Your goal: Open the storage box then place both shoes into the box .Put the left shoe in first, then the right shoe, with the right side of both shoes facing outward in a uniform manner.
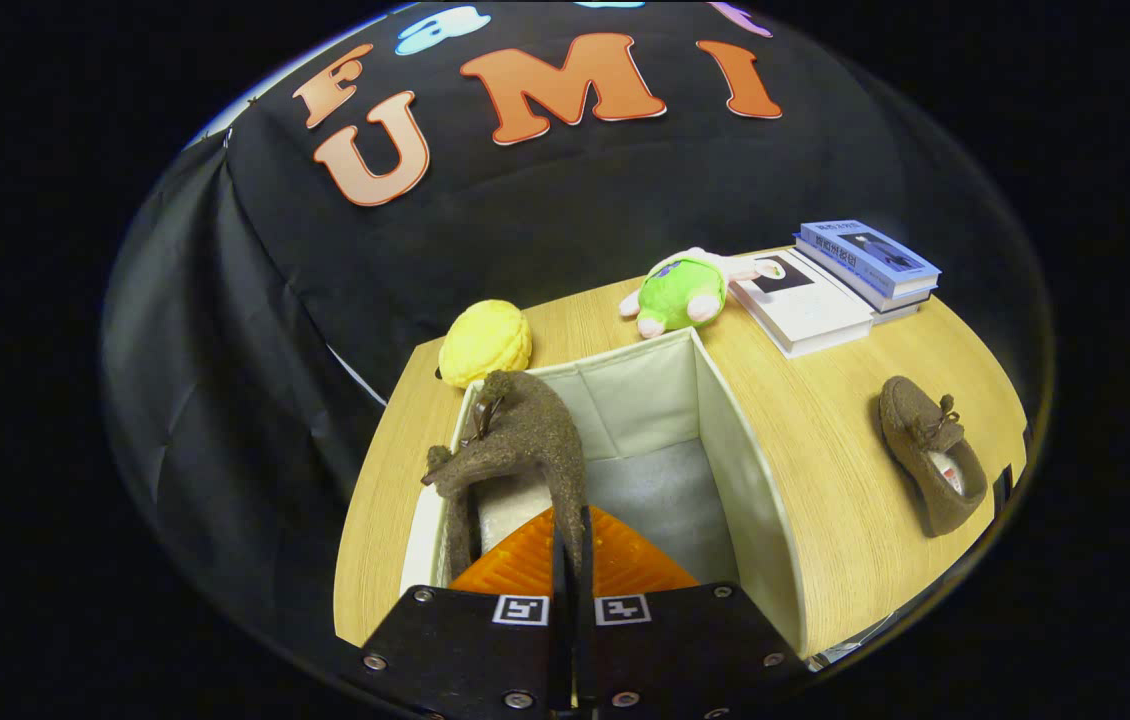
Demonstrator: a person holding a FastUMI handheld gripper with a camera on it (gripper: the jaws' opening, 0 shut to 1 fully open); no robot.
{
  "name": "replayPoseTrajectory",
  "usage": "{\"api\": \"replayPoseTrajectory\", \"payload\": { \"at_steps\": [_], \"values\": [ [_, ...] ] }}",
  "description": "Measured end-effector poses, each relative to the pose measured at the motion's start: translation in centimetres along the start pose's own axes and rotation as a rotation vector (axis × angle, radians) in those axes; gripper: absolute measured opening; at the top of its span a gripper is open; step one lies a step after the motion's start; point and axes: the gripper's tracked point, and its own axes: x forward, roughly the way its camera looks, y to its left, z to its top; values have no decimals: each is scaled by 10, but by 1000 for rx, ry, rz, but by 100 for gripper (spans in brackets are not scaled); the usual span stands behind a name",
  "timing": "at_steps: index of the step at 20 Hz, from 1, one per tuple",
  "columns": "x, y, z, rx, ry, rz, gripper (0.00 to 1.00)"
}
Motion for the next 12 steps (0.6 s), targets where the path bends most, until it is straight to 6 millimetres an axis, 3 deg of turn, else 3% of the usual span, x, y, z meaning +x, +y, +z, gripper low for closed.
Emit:
{"api": "replayPoseTrajectory", "payload": {
  "at_steps": [2,7,12],
  "values": [
    [1,12,-13,-18,46,41,4],
    [-7,10,-8,-101,6,46,99],
    [-15,3,6,-129,-32,64,99]
  ]
}}
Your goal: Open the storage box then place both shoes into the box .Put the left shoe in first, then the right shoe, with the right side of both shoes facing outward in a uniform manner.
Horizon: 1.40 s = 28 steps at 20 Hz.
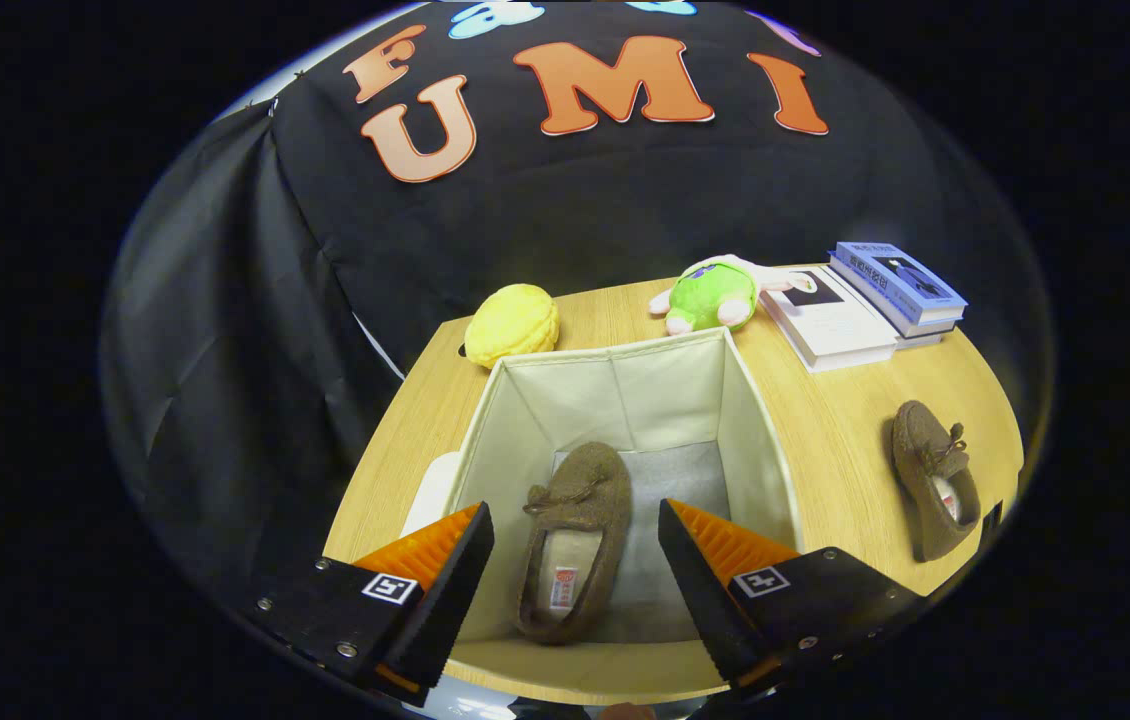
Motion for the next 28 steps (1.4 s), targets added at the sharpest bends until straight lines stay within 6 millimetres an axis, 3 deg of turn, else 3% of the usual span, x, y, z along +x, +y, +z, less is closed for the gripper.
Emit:
{"api": "replayPoseTrajectory", "payload": {
  "at_steps": [7,10,14,20,28],
  "values": [
    [-20,-36,49,-82,-124,-3,99],
    [-31,-68,65,-99,-157,-37,99],
    [-47,-128,76,-84,-191,-111,99],
    [-75,-226,66,-63,-191,-247,99],
    [-97,-311,34,-4,-161,-346,99]
  ]
}}
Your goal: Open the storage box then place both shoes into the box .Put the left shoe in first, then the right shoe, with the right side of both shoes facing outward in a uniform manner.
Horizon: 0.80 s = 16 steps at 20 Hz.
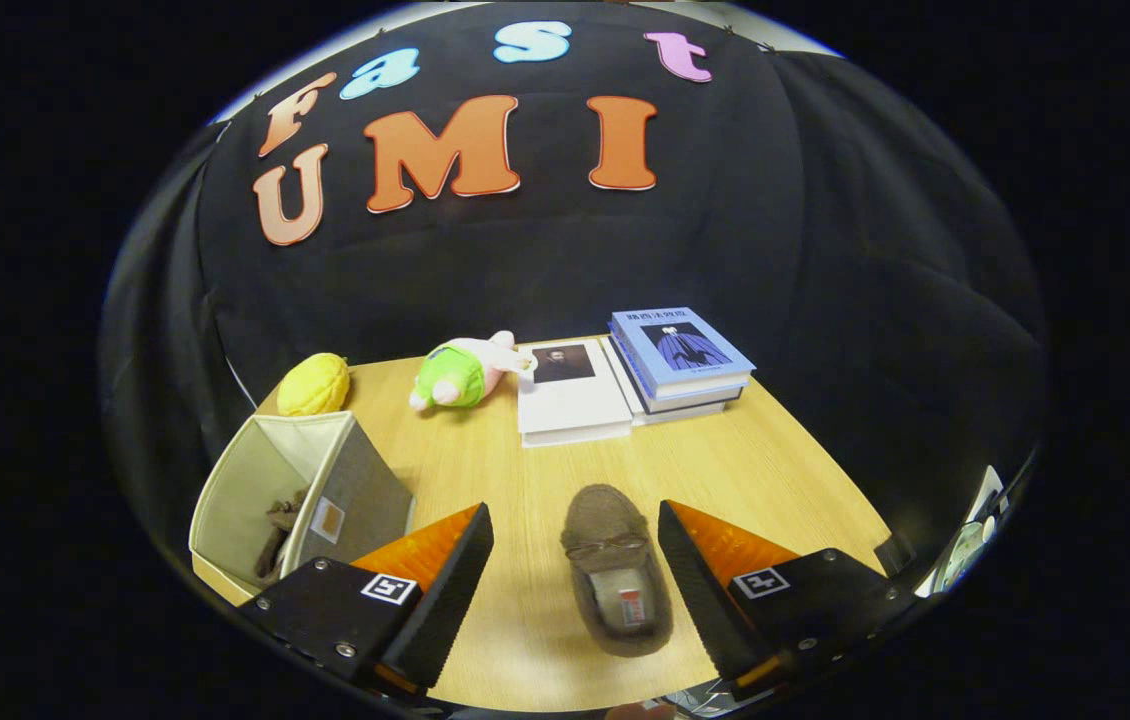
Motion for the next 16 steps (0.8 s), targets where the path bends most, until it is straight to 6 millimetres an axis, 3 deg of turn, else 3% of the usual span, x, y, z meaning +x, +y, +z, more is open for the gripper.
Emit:
{"api": "replayPoseTrajectory", "payload": {
  "at_steps": [4,10,16],
  "values": [
    [5,-34,-24,7,34,-39,99],
    [23,-68,-65,54,100,-65,99],
    [51,-73,-103,70,175,-49,99]
  ]
}}
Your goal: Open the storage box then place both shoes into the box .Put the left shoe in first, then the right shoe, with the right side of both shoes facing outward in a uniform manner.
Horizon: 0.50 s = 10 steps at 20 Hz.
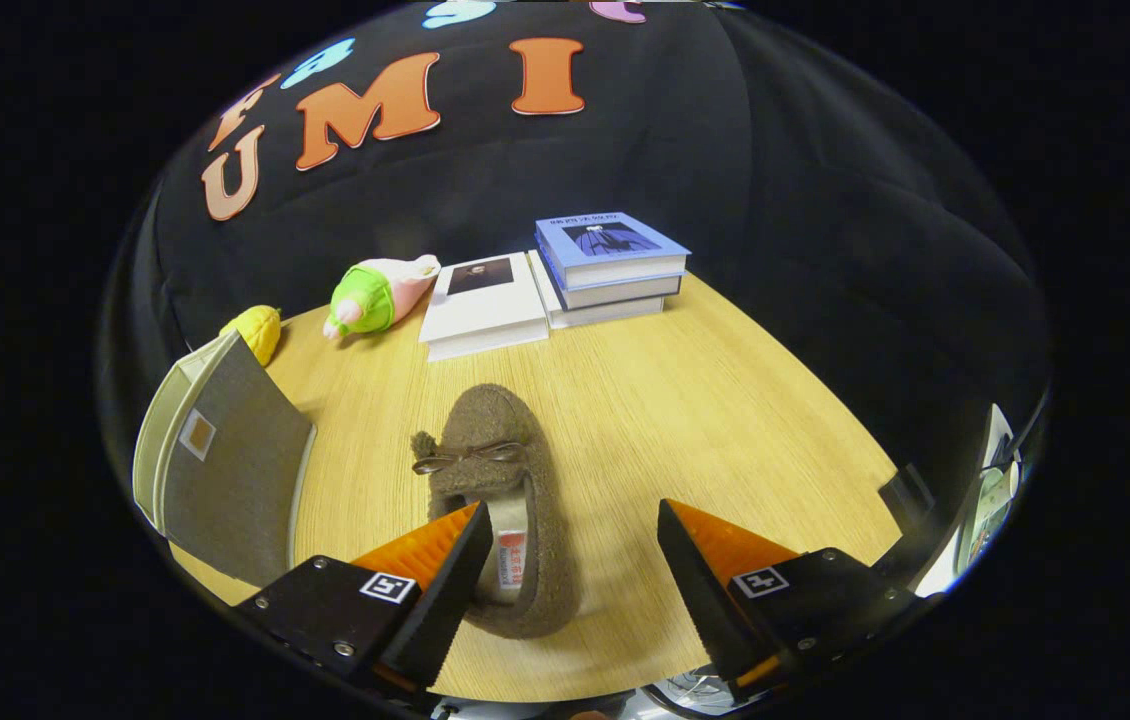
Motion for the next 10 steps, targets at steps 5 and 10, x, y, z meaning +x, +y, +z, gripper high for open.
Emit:
{"api": "replayPoseTrajectory", "payload": {
  "at_steps": [5,10],
  "values": [
    [26,5,-18,19,56,20,91],
    [33,20,-24,30,103,28,40]
  ]
}}
